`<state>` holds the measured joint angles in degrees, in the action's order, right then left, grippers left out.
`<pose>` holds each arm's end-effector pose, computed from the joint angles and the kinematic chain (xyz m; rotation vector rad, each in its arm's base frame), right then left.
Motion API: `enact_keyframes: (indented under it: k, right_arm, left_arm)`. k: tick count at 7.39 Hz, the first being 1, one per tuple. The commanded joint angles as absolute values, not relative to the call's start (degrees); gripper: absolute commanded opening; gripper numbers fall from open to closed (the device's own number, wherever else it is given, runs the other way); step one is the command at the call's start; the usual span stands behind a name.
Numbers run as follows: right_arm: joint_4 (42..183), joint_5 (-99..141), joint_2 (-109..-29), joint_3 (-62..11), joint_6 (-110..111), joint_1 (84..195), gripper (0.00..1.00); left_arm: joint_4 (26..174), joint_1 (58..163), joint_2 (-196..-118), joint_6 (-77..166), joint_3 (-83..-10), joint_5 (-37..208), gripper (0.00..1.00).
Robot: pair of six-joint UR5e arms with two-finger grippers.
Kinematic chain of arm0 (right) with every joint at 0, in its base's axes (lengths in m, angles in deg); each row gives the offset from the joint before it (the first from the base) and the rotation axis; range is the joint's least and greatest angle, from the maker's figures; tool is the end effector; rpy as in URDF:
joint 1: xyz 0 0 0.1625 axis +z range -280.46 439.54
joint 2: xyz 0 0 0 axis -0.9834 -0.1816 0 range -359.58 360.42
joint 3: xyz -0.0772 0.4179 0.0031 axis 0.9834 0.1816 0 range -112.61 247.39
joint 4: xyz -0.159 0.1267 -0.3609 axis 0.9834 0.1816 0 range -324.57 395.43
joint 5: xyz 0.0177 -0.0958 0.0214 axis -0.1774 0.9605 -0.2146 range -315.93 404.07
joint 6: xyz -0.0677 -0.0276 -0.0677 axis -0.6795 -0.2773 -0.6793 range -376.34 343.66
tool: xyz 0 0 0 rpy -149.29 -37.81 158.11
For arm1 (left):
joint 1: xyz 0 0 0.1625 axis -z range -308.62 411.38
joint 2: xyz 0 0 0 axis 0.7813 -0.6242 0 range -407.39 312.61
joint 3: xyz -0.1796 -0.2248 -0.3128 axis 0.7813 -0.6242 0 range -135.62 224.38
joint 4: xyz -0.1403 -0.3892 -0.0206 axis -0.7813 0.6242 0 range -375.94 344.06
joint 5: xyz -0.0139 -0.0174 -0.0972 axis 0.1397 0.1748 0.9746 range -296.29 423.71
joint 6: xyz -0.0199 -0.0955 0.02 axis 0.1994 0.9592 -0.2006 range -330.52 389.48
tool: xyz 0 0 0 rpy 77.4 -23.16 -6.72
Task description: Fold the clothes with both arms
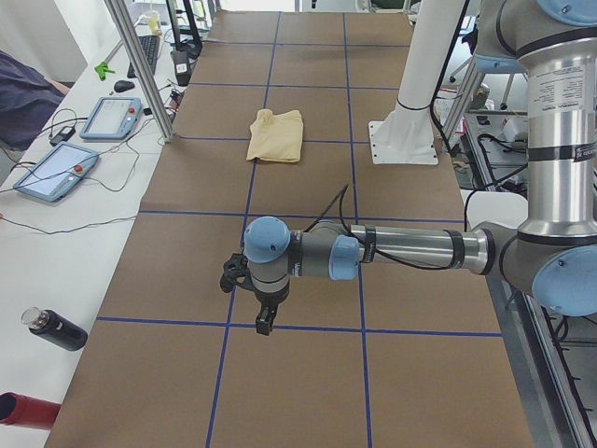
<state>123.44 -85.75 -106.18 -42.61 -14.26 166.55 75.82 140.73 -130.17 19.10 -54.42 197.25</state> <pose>0.0498 -0.3797 0.6134 0.0594 -0.6978 -0.0478 -0.0598 -0.4431 0.6397 0.1200 0.7536 0.2052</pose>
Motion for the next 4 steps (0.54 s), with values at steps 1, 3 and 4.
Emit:
enact_keyframes:
  k: [1,3,4]
  right_arm:
    - [120.35,-85.75,-106.27,-41.17,-14.23,166.55,1.0]
    - [118.49,-85.75,-106.36,-40.02,-14.23,166.55,1.0]
    - [118.49,-85.66,-106.36,-39.75,-14.23,166.55,1.0]
  left_arm:
    - [76.26,140.5,-129.65,19.02,-54.15,197.04,1.0]
    - [76.26,140.58,-129.48,19.02,-54.41,197.04,1.0]
    - [76.26,140.67,-129.47,19.02,-54.67,197.04,1.0]
